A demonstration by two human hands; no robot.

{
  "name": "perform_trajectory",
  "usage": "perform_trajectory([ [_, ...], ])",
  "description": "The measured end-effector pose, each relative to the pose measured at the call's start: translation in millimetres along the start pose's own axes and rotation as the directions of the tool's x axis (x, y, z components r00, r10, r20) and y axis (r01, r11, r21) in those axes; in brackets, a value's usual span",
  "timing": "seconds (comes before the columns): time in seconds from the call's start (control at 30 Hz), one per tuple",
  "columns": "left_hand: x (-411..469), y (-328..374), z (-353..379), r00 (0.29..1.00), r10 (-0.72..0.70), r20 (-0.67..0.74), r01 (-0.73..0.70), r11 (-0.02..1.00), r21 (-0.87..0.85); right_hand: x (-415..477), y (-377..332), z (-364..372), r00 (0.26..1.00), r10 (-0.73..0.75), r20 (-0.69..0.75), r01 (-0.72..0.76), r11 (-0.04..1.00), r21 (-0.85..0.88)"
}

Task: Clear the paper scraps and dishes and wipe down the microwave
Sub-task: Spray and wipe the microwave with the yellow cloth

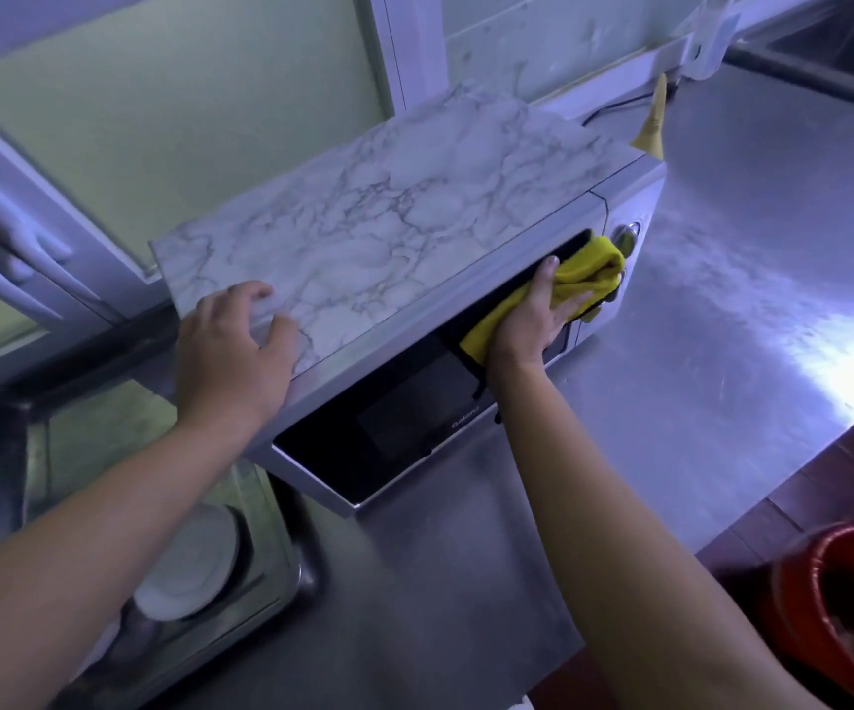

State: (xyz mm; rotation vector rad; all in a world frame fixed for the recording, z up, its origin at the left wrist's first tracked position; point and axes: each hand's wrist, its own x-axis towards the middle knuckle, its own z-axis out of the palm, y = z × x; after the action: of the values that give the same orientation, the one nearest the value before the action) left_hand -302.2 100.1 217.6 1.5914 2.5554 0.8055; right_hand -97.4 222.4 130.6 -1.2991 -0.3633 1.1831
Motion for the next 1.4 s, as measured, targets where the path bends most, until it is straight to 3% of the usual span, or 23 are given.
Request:
perform_trajectory([
  [0.17,-1,3,-2,0.999,-0.038,0.000,0.038,0.998,-0.046,-41,25,-1,0.984,0.163,0.069,-0.161,0.986,-0.034],
  [0.43,3,2,-2,0.998,-0.061,-0.016,0.059,0.992,-0.110,-193,78,2,0.950,0.022,0.313,0.038,0.982,-0.186],
  [0.57,3,0,-1,0.998,-0.055,-0.020,0.052,0.992,-0.117,-240,98,-13,0.862,0.109,0.495,0.059,0.949,-0.311],
  [0.7,3,0,-1,0.998,-0.067,-0.007,0.065,0.988,-0.139,-267,103,-38,0.702,0.190,0.686,0.028,0.956,-0.293],
  [0.77,2,1,-2,0.998,-0.070,-0.002,0.069,0.988,-0.135,-264,92,-55,0.625,0.306,0.718,-0.126,0.947,-0.294],
  [0.8,2,2,-2,0.998,-0.069,-0.004,0.068,0.989,-0.128,-258,86,-66,0.569,0.416,0.709,-0.270,0.909,-0.317],
  [0.9,0,4,-3,0.998,-0.057,-0.012,0.056,0.994,-0.095,-212,62,-111,0.352,0.707,0.613,-0.709,0.630,-0.318],
  [0.93,0,4,-3,0.998,-0.055,-0.011,0.054,0.995,-0.090,-196,54,-127,0.284,0.749,0.598,-0.773,0.548,-0.319],
  [0.97,1,3,-3,0.998,-0.054,-0.009,0.053,0.995,-0.086,-182,48,-143,0.268,0.769,0.581,-0.799,0.514,-0.311],
  [1.07,1,3,-4,0.998,-0.058,-0.002,0.058,0.995,-0.077,-158,35,-180,0.317,0.763,0.564,-0.850,0.492,-0.188],
  [1.2,1,2,-3,0.999,-0.051,-0.002,0.051,0.996,-0.079,-133,24,-189,0.490,0.697,0.523,-0.802,0.596,-0.043],
  [1.33,2,0,-2,0.999,-0.044,-0.009,0.043,0.996,-0.082,-111,10,-157,0.719,0.558,0.414,-0.616,0.788,0.009],
  [1.4,3,0,-2,0.999,-0.045,-0.010,0.044,0.996,-0.077,-101,3,-130,0.867,0.361,0.345,-0.381,0.924,-0.008],
])
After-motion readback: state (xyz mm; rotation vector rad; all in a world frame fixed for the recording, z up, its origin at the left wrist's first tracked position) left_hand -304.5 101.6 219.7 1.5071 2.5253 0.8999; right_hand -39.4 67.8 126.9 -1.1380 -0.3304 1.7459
